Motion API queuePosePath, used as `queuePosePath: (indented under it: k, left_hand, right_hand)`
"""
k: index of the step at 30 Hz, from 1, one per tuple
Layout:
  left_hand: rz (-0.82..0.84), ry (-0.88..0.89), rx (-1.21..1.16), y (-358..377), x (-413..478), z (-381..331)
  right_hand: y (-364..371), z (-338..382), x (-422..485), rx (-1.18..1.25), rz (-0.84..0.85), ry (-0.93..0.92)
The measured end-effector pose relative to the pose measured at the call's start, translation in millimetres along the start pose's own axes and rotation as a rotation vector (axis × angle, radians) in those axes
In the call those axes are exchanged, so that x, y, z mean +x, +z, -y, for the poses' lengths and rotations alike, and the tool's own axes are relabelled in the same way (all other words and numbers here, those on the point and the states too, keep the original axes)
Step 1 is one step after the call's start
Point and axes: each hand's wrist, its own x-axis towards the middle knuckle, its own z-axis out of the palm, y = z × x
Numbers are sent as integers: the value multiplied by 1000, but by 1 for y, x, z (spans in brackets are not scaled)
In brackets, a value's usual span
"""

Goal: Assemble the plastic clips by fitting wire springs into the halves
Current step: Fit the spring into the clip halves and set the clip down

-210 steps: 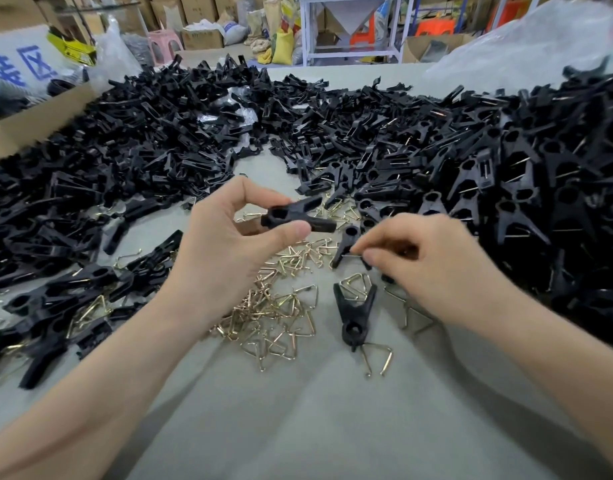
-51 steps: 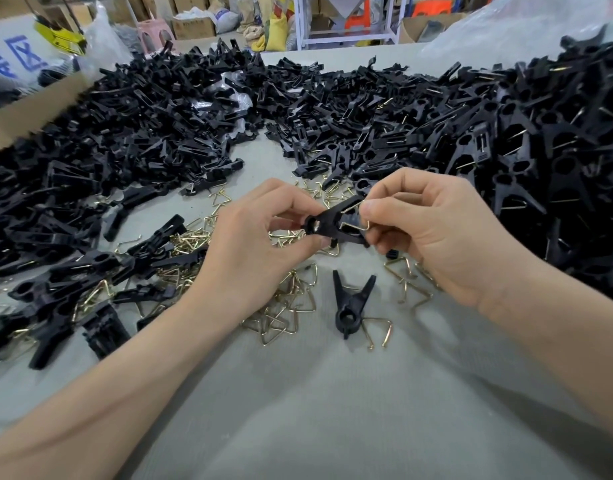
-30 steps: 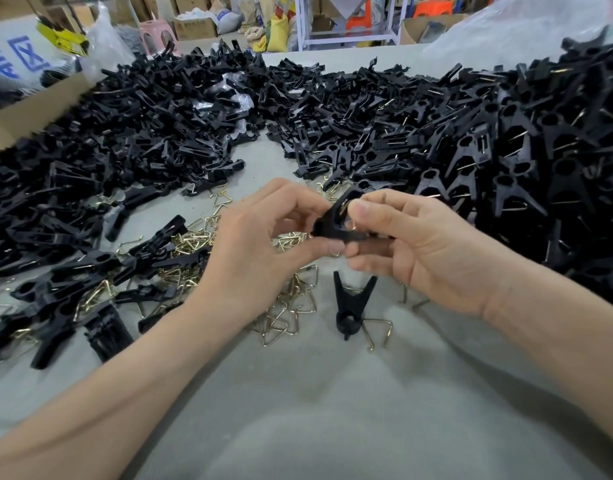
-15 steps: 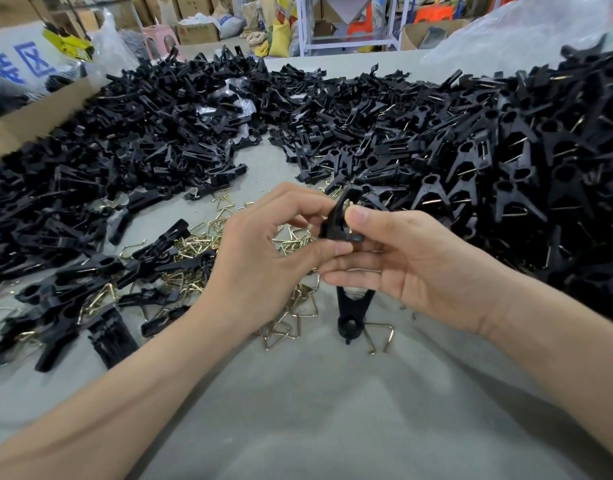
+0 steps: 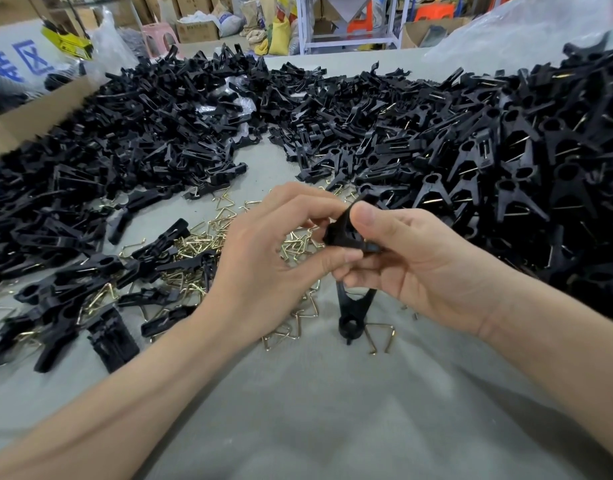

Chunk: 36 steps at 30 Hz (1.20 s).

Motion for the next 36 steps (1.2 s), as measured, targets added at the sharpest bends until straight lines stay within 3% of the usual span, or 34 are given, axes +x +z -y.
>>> queuePosePath:
  k: [5,20,22,27,33,36]
  left_hand:
    - [78,-23,30,1,-3,-3]
    - [63,8,67,0,-3,1]
    - [70,-10,96,-3,-1,4]
    - [156,-71,134,-9,4,11]
    - [273,-46,290,-19,7,18]
    - [221,-170,603,-37,13,33]
  right_hand:
    - [3,-6,1,-6,-14,-24]
    - [-4,-13,7,16,5,-32]
    - [-8,-10,6,-119,-30,-91]
    - [-15,0,2,-840,-185,-370]
    - [-22,11,-2,-1315,-178,-500]
    - [-36,28,-6,-1511,-368,-654]
